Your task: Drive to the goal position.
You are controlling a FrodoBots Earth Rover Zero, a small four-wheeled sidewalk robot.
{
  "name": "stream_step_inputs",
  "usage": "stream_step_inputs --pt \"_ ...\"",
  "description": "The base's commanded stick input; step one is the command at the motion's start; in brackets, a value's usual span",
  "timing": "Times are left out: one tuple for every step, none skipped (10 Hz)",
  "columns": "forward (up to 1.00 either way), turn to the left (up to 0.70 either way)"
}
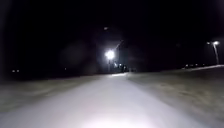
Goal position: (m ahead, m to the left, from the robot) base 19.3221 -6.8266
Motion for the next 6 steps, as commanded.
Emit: stream_step_inputs --pt "0.70 0.12" --pt "0.70 0.14" --pt "0.70 0.14" --pt "0.70 0.14" --pt "0.70 0.05" --pt "0.70 0.00"
